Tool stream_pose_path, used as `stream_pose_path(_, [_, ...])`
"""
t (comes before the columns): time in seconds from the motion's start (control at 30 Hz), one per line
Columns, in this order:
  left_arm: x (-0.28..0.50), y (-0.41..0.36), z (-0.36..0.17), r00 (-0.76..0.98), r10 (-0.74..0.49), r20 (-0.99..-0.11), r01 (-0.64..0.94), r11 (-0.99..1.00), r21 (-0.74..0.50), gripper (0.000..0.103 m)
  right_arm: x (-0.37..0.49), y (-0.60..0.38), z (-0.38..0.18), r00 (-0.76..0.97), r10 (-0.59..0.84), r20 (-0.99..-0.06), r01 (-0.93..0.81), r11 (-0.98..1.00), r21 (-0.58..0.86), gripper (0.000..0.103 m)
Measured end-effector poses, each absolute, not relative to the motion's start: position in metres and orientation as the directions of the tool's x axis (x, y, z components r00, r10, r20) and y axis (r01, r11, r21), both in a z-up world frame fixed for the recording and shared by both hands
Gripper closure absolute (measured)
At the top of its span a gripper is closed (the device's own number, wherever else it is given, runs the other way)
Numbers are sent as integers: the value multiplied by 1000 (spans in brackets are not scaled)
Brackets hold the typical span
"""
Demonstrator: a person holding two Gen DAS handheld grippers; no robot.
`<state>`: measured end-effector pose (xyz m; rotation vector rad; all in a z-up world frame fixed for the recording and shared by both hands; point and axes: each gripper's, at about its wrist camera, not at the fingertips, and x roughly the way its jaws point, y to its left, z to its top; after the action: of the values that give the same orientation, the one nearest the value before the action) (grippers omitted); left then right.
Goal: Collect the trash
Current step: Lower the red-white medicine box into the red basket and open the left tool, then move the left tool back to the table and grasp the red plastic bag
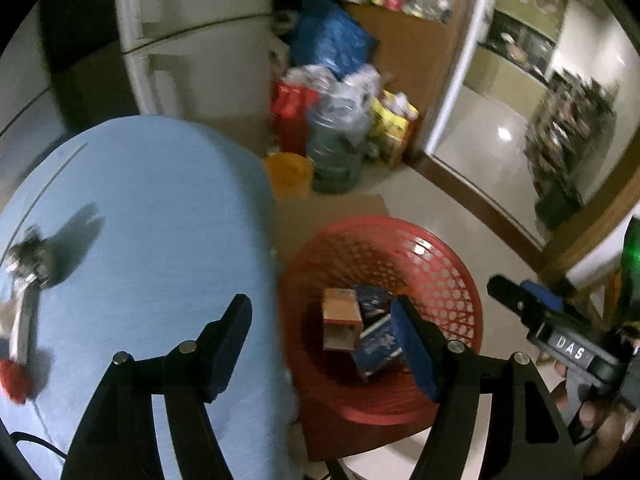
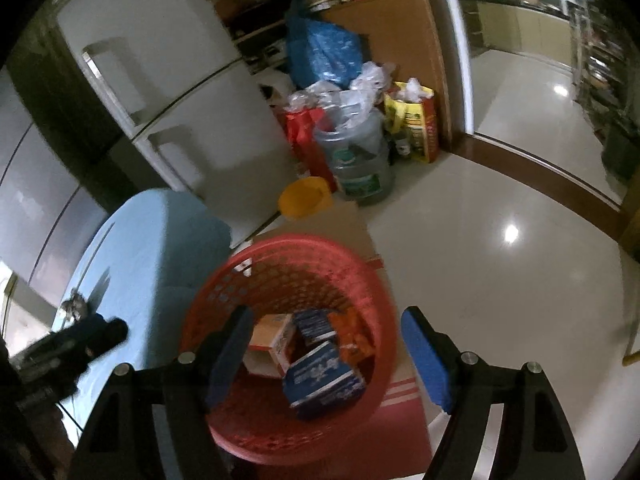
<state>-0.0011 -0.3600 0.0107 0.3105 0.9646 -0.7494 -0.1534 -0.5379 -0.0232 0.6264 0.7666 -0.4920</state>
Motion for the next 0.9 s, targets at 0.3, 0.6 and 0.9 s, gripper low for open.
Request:
stream_pose_path(0.3, [18,-209,21,494,-327,-806,458,886,-78,30,-91,-445,-10,675,-39,-737,417,844,338,23])
stream_pose_path(0.6, [25,-74,2,566,-145,-812,196,980,-38,30,-32,-326,-7,653,126,-747,182,931,315,23])
stream_pose_path(0.9, [39,15,-17,565,-35,-824,-5,999,-46,30,6,-230,-22,582,235,-779,-3,958,287,23])
